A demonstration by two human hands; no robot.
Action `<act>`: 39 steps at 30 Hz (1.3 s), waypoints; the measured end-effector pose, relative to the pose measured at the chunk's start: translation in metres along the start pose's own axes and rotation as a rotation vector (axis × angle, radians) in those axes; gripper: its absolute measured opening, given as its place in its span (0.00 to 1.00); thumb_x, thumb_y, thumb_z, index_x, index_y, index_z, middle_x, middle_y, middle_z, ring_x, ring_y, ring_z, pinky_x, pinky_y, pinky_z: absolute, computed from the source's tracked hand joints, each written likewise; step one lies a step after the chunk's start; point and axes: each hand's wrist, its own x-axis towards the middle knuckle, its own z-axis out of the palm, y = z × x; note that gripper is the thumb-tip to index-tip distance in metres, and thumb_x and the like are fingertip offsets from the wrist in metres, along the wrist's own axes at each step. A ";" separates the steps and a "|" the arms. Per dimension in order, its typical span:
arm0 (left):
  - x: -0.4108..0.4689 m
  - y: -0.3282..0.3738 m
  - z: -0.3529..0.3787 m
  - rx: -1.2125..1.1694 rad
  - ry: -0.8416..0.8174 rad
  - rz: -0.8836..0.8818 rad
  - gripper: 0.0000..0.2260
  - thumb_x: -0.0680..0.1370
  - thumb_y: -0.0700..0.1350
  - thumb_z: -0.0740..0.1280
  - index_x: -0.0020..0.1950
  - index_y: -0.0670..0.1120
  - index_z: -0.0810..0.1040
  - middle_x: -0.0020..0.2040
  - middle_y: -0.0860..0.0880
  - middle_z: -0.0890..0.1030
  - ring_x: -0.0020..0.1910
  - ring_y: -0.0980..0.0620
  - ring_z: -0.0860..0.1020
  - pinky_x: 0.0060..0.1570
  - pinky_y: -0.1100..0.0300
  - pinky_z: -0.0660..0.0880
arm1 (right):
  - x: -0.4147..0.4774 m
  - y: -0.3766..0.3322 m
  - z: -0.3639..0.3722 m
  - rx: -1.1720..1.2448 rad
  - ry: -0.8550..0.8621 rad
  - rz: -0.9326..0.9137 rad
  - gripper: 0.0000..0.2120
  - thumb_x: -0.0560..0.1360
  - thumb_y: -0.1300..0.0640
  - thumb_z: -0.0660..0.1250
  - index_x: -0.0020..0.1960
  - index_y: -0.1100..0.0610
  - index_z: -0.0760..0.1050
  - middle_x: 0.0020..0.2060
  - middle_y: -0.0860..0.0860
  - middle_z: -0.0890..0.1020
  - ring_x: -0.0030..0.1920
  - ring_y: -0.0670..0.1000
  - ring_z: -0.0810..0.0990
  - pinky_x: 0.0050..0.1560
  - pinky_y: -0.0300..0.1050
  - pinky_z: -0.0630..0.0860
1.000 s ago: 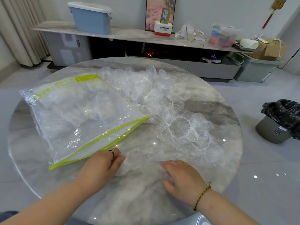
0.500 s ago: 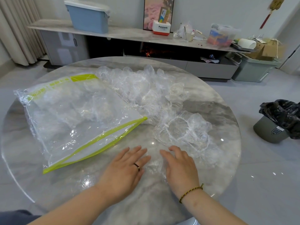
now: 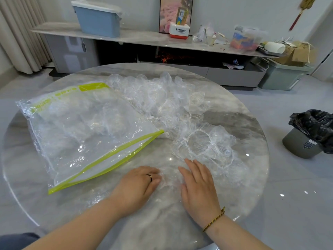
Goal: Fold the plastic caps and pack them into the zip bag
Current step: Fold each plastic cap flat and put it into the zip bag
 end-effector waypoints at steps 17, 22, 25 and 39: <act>-0.016 0.003 -0.031 -0.046 -0.156 -0.377 0.07 0.79 0.50 0.58 0.42 0.56 0.71 0.34 0.60 0.68 0.46 0.55 0.75 0.34 0.67 0.64 | -0.018 -0.042 -0.002 0.296 -0.161 -0.277 0.09 0.64 0.56 0.59 0.40 0.52 0.77 0.40 0.48 0.83 0.46 0.45 0.75 0.46 0.34 0.71; -0.024 0.011 -0.047 -0.217 -0.202 -0.200 0.36 0.59 0.70 0.43 0.56 0.58 0.76 0.48 0.62 0.77 0.51 0.62 0.75 0.48 0.72 0.68 | -0.025 -0.031 -0.012 0.693 -0.333 0.147 0.16 0.68 0.49 0.61 0.47 0.58 0.80 0.44 0.51 0.83 0.47 0.45 0.76 0.52 0.27 0.69; -0.024 0.015 -0.049 -0.172 -0.287 -0.214 0.47 0.49 0.78 0.44 0.61 0.59 0.72 0.53 0.60 0.77 0.53 0.62 0.75 0.50 0.71 0.67 | -0.012 -0.033 -0.021 0.827 -0.341 0.474 0.23 0.67 0.42 0.61 0.36 0.63 0.76 0.33 0.55 0.79 0.36 0.46 0.75 0.39 0.36 0.70; -0.009 0.011 -0.017 -0.200 -0.118 -0.450 0.12 0.76 0.49 0.65 0.49 0.58 0.61 0.31 0.56 0.74 0.30 0.61 0.70 0.31 0.67 0.64 | 0.011 -0.018 -0.013 0.286 0.020 -0.010 0.14 0.66 0.56 0.62 0.50 0.55 0.66 0.54 0.53 0.69 0.54 0.53 0.71 0.57 0.41 0.68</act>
